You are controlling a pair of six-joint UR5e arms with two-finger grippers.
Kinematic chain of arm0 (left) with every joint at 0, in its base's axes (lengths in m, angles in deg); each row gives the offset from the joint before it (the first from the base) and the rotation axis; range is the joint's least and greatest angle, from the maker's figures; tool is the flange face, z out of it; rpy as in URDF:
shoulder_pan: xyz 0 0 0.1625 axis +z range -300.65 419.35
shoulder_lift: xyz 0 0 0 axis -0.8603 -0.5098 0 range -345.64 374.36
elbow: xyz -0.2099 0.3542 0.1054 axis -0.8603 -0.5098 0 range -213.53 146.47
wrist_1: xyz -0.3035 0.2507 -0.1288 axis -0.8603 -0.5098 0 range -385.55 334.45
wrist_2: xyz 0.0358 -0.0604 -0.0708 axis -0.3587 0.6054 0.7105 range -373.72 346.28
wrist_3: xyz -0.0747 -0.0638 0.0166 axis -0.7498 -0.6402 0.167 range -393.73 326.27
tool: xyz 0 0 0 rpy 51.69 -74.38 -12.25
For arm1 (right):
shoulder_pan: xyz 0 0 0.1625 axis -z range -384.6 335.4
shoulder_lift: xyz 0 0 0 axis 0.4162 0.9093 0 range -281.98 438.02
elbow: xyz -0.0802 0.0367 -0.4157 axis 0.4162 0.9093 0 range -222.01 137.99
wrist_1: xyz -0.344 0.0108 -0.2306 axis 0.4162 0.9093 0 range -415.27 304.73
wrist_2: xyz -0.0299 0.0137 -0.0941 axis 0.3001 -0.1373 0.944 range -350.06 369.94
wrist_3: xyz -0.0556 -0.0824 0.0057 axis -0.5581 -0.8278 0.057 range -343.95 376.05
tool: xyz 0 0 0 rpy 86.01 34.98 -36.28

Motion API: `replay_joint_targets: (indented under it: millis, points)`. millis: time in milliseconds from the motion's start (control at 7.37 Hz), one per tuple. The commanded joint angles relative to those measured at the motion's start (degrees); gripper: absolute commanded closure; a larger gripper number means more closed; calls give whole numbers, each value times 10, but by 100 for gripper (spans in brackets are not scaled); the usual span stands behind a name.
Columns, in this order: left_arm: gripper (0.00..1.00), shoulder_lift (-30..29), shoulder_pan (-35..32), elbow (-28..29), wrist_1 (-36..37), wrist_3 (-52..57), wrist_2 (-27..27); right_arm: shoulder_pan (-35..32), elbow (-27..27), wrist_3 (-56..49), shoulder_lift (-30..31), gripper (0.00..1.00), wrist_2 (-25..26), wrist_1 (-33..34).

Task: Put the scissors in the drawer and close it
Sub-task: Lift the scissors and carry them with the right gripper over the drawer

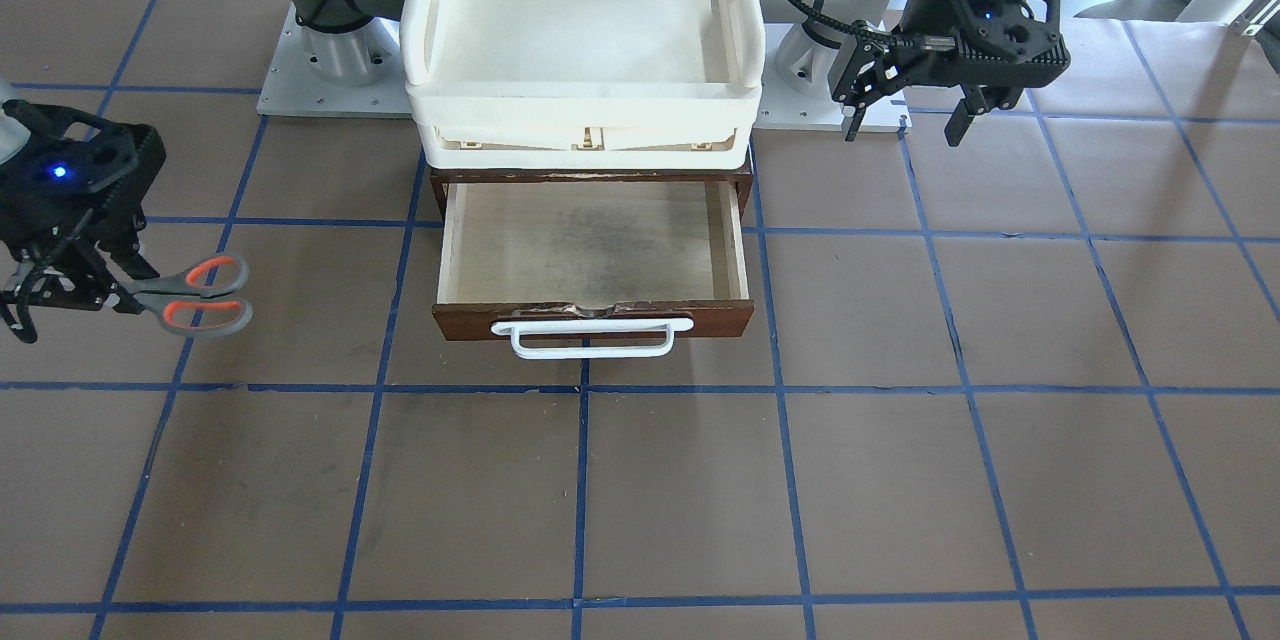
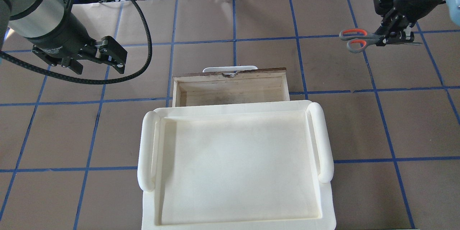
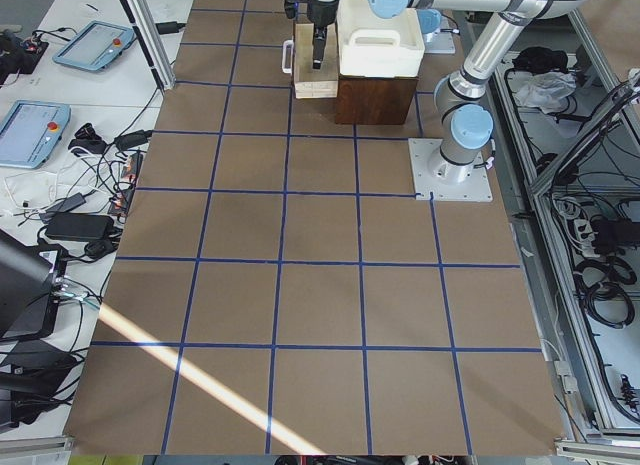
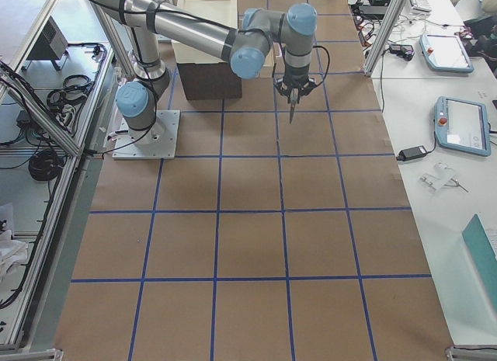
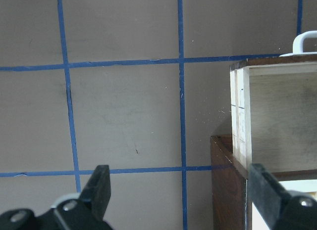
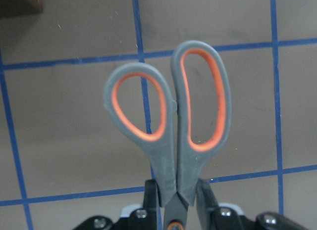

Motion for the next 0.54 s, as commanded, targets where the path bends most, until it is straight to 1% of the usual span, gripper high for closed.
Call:
replay_joint_targets:
  millis: [0,136,407]
  points:
    - [0,0,0,0,0,5,-1,-118,11,109,29,100,3,-46]
    - [0,-1,0,0,1,5,0,-188,11,150,23,100,-1,-37]
    - [0,-1,0,0,0,5,-1,-278,13,166,-18,100,-6,6]
